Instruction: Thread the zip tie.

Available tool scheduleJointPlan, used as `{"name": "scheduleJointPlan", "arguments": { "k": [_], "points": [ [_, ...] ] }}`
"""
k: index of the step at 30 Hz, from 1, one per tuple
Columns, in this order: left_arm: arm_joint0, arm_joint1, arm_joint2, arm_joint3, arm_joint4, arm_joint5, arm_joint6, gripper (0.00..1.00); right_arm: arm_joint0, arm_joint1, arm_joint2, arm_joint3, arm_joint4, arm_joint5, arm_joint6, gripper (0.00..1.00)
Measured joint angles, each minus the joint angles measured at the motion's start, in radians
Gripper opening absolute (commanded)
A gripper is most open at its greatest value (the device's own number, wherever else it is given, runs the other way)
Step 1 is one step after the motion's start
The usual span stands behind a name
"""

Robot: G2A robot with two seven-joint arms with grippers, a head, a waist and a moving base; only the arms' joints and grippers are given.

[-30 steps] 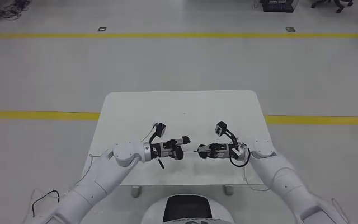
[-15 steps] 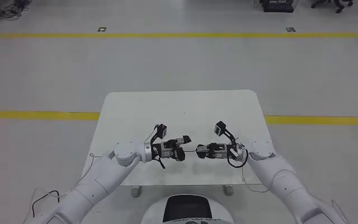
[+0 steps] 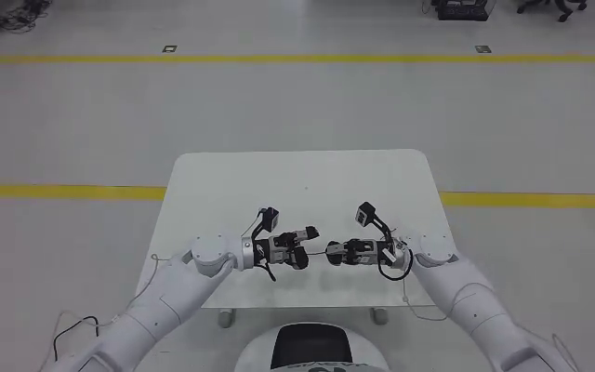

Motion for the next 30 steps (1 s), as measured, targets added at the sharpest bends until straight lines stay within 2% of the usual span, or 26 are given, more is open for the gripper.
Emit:
{"name": "scheduleJointPlan", "arguments": {
  "k": [2, 7, 12, 15, 19, 21, 24, 30],
  "points": [
    [-0.001, -0.001, 0.0, 0.001, 0.0, -0.001, 0.001, 0.94, 0.0, 0.0, 0.001, -0.001, -0.003, 0.002, -0.003, 0.0],
    [0.001, 0.0, 0.0, -0.004, 0.004, -0.002, -0.004, 0.86, -0.004, 0.001, 0.003, -0.011, -0.008, 0.003, -0.007, 0.0],
    [0.002, 0.001, 0.0, -0.009, 0.013, 0.004, -0.007, 0.87, -0.008, 0.001, 0.003, -0.019, -0.011, -0.001, -0.012, 0.0],
    [0.001, 0.001, 0.002, -0.012, 0.02, 0.01, -0.004, 0.83, -0.008, 0.001, 0.003, -0.019, -0.013, -0.003, -0.012, 0.0],
    [0.001, 0.001, 0.004, -0.014, 0.021, 0.013, -0.008, 0.71, -0.009, 0.001, 0.004, -0.018, -0.014, -0.004, -0.015, 0.0],
    [0.0, 0.001, 0.005, -0.014, 0.021, 0.014, -0.01, 0.57, -0.009, 0.001, 0.005, -0.018, -0.014, -0.005, -0.016, 0.0],
    [-0.002, 0.0, 0.006, -0.013, 0.021, 0.015, -0.012, 0.48, -0.01, 0.0, 0.005, -0.018, -0.017, -0.007, -0.022, 0.0],
    [-0.004, 0.0, 0.007, -0.011, 0.015, 0.013, -0.021, 0.39, -0.01, -0.001, 0.004, -0.014, -0.025, -0.006, -0.034, 0.0]
  ]
}}
